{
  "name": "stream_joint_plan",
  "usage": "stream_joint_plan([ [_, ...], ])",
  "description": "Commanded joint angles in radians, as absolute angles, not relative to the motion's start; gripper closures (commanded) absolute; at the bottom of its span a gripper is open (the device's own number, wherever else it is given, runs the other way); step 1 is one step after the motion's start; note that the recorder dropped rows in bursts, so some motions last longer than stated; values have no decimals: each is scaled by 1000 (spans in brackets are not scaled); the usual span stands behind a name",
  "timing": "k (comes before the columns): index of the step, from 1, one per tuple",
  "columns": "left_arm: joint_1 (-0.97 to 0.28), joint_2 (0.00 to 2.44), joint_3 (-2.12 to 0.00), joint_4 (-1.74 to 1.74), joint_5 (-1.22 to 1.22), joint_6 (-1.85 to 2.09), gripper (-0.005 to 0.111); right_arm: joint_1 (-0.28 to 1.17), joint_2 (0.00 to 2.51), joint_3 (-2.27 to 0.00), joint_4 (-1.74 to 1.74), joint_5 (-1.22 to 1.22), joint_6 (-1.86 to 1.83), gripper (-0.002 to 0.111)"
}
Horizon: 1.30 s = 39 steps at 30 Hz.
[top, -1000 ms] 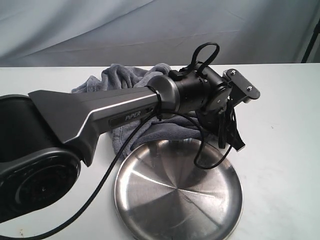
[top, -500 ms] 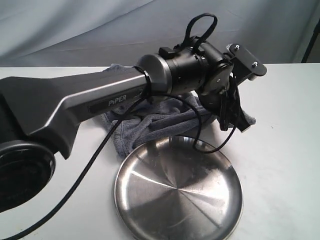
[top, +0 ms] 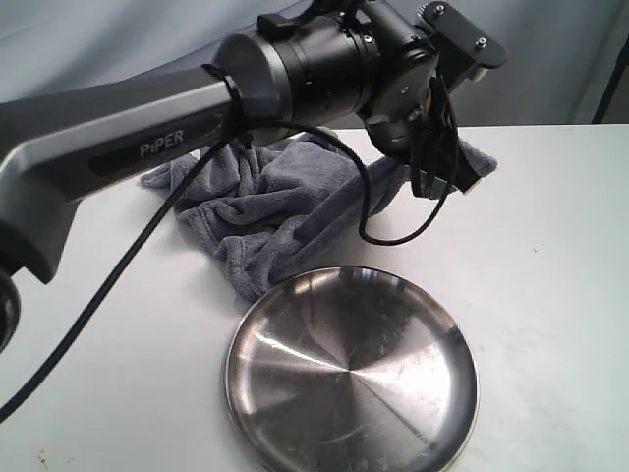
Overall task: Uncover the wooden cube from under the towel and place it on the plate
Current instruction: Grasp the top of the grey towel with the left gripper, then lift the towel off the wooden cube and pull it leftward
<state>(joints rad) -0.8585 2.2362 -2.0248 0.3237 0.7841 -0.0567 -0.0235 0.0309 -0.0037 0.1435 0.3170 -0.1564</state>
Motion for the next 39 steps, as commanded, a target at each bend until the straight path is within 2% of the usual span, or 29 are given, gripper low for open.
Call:
stream_joint_plan([
  [1, -838, 2189, -2032, 329, 835, -75, 107, -19, 33, 0, 135, 314, -156, 108],
  [7, -834, 2131, -2032, 342, 864, -135, 107, -19, 33, 0, 135, 314, -156, 108],
  [12, -834, 2116, -2032, 460, 984, -218, 107, -19, 33, 0, 135, 314, -156, 108],
  [25, -834, 2067, -2032, 505, 992, -320, 107, -19, 33, 0, 135, 314, -156, 108],
  [39, -743, 2015, -2030, 496, 1083, -323, 107, -19, 33, 0, 135, 314, -156, 108],
])
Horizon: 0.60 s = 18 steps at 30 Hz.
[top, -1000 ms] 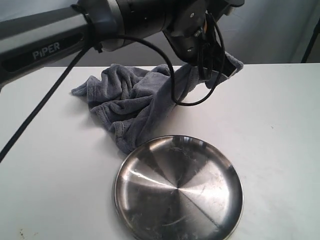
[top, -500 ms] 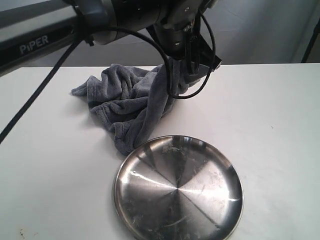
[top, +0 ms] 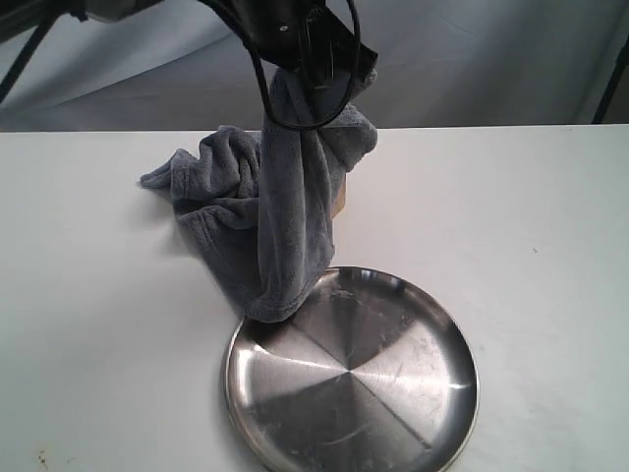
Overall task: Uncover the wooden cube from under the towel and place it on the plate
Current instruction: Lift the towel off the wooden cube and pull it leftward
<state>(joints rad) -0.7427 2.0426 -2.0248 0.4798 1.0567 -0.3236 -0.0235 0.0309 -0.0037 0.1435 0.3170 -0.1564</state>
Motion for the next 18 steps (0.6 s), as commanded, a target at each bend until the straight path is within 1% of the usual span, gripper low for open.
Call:
stream_joint_plan([
  [1, -743, 2011, -2030, 508, 1095, -312, 107, -19, 33, 0, 135, 314, -156, 108],
  [7, -732, 2000, -2030, 537, 1126, -308, 107, -19, 33, 0, 135, 314, -156, 108],
  [18, -640, 1957, -2030, 529, 1185, -265, 107, -19, 33, 0, 135, 314, -156, 108],
])
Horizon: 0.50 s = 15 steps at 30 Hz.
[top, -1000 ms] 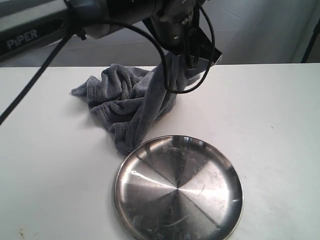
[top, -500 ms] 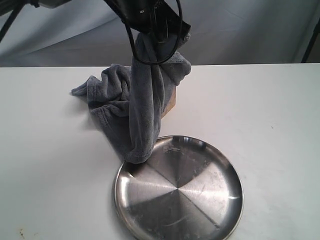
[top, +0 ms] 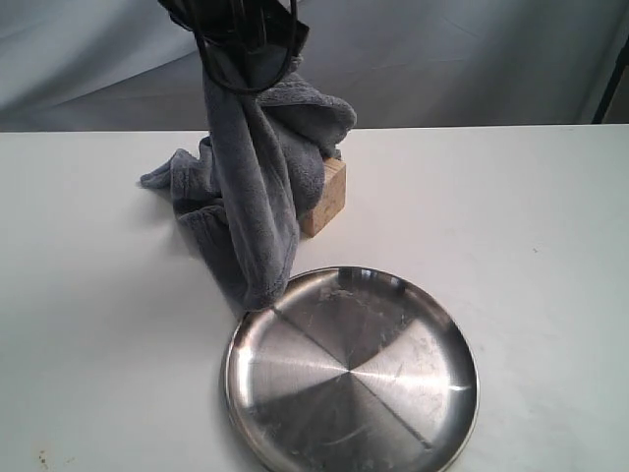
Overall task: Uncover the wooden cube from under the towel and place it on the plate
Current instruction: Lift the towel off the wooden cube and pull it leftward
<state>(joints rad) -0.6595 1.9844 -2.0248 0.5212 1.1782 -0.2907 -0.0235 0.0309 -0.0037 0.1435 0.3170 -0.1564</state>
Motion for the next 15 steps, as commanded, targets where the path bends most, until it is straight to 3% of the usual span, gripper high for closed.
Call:
stream_joint_plan([
  [1, -638, 1954, -2030, 531, 1183, -258, 107, -19, 33, 0, 135, 314, -156, 108],
  [15, -537, 1951, -2028, 538, 1221, -232, 107, -19, 33, 0, 135, 314, -156, 108],
])
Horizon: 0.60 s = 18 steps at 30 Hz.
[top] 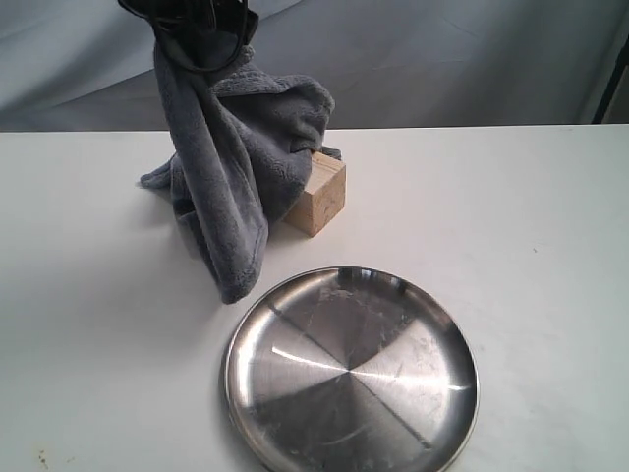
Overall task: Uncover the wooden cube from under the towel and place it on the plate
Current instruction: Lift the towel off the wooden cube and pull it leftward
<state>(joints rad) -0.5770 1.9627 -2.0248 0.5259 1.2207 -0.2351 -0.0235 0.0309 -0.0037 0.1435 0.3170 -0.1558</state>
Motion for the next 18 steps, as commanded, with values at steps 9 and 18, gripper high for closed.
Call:
stream_joint_plan([
  [9, -448, 1936, -1954, 538, 1221, -205, 107, -19, 33, 0, 135, 314, -156, 108],
  [18, -418, 1931, -1796, 556, 1221, -238, 107, -19, 33, 0, 135, 314, -156, 108],
])
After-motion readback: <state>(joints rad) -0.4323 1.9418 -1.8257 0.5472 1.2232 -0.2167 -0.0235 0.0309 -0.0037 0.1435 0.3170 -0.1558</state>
